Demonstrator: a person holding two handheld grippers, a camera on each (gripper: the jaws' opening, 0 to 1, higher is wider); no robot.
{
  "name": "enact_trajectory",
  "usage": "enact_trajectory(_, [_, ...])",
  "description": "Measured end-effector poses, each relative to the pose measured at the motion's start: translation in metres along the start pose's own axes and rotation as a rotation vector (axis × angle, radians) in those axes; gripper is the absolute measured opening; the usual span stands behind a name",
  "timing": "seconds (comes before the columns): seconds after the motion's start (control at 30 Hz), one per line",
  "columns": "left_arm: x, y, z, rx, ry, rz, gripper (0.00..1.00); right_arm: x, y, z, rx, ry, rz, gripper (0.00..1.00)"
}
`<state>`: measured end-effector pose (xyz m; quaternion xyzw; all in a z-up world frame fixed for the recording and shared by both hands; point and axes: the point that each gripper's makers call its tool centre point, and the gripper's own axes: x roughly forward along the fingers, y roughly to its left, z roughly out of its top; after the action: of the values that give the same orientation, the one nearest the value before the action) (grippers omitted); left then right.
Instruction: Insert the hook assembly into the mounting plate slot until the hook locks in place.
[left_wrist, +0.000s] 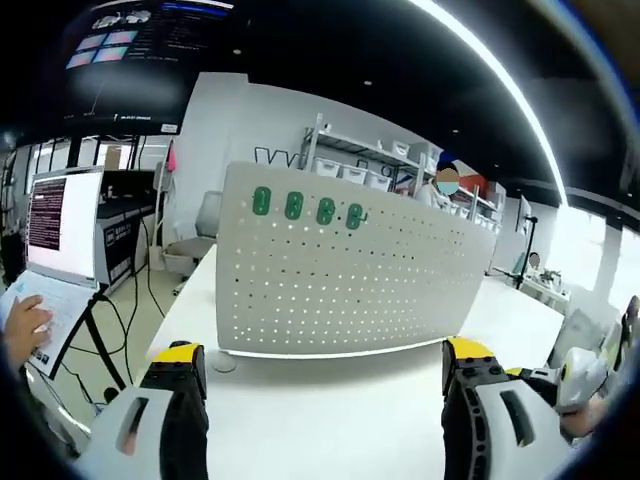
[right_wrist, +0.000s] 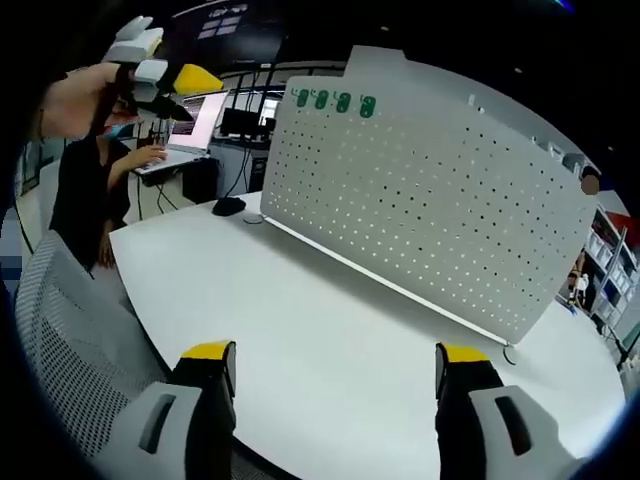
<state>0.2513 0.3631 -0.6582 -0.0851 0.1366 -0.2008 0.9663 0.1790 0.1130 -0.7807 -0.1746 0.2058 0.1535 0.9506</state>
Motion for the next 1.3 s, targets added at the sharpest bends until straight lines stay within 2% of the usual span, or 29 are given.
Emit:
enact_trajectory(0.3, [-0.018,-0.008,-0.034,-0.034,0.054,-0.017,1.00,-0.001,-0.005,0.000,-0.028,0.005,-0.039,0.86])
enact_trajectory(0.4, [-0.023,-0.009,-0.042,-0.046,0.068,-0.020,1.00,0.000,-0.004,-0.001,-0.036,0.010,-0.038,0.92])
enact_trajectory(0.73, [-0.036,-0.014,-0.065,-0.101,0.114,-0.057,1.00,0.000,-0.004,-0.002,-0.069,0.016,-0.047,1.00])
enact_trajectory(0.97, [-0.043,-0.025,-0.088,-0.142,0.166,-0.091,1.00,0.000,-0.004,-0.003,-0.082,0.026,-0.046,1.00])
enact_trajectory(1.23, [-0.047,-0.043,-0.108,-0.182,0.212,-0.151,1.00,0.003,0.004,-0.009,-0.081,0.060,-0.009,1.00])
enact_trajectory(1.27, [-0.048,-0.046,-0.109,-0.195,0.213,-0.160,1.00,0.004,0.005,-0.008,-0.081,0.054,-0.006,1.00])
enact_trajectory(1.3, [-0.049,-0.052,-0.108,-0.251,0.196,-0.185,1.00,0.004,0.006,-0.008,-0.081,0.059,0.000,1.00])
